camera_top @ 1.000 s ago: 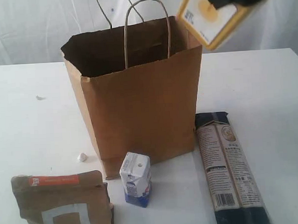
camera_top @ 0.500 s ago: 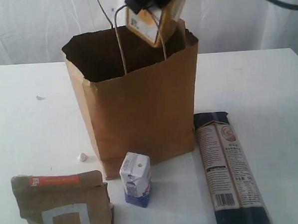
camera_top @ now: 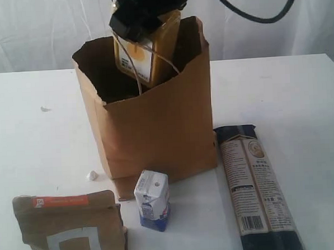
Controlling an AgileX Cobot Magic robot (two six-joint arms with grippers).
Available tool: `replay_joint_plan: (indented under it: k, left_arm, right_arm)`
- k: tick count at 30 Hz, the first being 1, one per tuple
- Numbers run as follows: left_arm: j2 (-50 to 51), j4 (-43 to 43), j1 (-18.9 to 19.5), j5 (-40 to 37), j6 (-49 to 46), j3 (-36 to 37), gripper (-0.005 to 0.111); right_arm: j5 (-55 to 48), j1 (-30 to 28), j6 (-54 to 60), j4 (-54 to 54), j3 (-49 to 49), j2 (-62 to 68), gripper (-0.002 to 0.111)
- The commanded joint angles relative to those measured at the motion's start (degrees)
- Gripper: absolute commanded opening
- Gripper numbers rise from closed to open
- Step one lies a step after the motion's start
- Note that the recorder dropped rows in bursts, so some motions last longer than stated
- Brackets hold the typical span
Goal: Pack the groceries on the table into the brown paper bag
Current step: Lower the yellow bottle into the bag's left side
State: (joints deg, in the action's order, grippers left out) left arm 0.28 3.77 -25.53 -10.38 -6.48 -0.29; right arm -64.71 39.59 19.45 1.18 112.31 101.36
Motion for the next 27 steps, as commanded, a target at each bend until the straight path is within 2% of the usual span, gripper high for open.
replay_joint_plan:
  k: [1,12,14,18,20,27]
  left_arm:
    - [-0.3,0.8,-0.3,0.2,0.2,0.3,0.000]
    - [-0.3,0.8,-0.3,0.2,0.2,0.3,0.000]
    - [-0.3,0.8,-0.3,0.2,0.2,0.3,0.000]
    - [-0.3,0.8,-0.3,0.2,0.2,0.3,0.000]
    - [-0.3,0.8,-0.3,0.2,0.2,0.3,0.000]
    - [-0.3,0.8,-0.3,0.2,0.2,0.3,0.000]
  right_arm:
    - [2.1,-0.2,-1.8,0.5,1.2,0.0,0.000]
    - [3.5,-0.2,-3.3,5.0,3.7,5.6,0.002]
    - [3.5,-0.2,-3.5,5.1,3.8,6.1,0.010]
    - [3.5,-0.2,-4.3,5.5,3.9,6.3,0.038]
    - [3.4,-0.2,-5.0,5.5,3.9,6.3,0.048]
    - [2.1,-0.2,-6.4,5.3,3.9,6.3,0.054]
